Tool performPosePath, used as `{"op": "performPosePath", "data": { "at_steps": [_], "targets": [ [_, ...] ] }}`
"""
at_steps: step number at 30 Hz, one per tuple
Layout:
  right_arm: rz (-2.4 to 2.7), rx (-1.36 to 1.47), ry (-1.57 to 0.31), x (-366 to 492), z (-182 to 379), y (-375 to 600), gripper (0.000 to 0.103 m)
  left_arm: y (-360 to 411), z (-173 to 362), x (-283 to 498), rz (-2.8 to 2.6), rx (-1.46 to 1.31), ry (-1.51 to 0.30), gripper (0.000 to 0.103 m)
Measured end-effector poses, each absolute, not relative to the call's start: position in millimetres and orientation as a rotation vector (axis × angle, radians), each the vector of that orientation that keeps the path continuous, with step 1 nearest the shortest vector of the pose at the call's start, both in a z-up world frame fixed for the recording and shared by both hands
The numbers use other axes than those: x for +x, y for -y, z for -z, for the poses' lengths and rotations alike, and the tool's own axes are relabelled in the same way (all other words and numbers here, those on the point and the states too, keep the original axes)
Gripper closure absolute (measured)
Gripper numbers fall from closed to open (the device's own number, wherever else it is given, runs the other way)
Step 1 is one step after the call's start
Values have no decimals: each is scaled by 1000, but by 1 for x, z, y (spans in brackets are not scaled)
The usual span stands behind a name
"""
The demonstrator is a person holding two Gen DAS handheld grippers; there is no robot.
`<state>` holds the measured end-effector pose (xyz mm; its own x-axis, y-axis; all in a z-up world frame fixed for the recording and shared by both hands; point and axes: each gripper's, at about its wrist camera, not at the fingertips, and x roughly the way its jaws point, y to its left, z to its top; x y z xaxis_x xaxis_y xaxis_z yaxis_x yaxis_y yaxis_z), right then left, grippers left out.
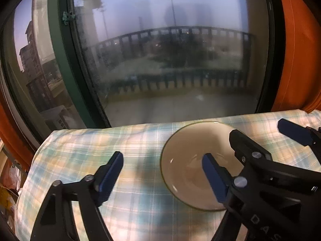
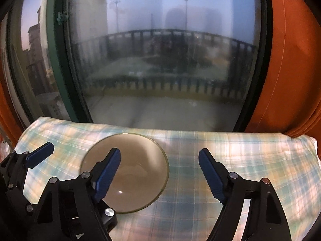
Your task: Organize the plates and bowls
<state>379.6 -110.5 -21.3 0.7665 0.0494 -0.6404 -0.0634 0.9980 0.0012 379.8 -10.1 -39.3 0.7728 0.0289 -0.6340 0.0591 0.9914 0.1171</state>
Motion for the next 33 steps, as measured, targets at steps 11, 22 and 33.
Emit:
{"op": "performPosePath", "data": {
  "at_steps": [11,22,33],
  "targets": [
    [-64,-12,-775,406,57,115,50,22,60,395,39,132,-736,57],
    [-80,22,-804,413,69,113,77,21,61,393,28,100,-751,73],
    [-51,25,-821,405,67,114,81,21,60,378,29,70,-775,74]
  ]
}}
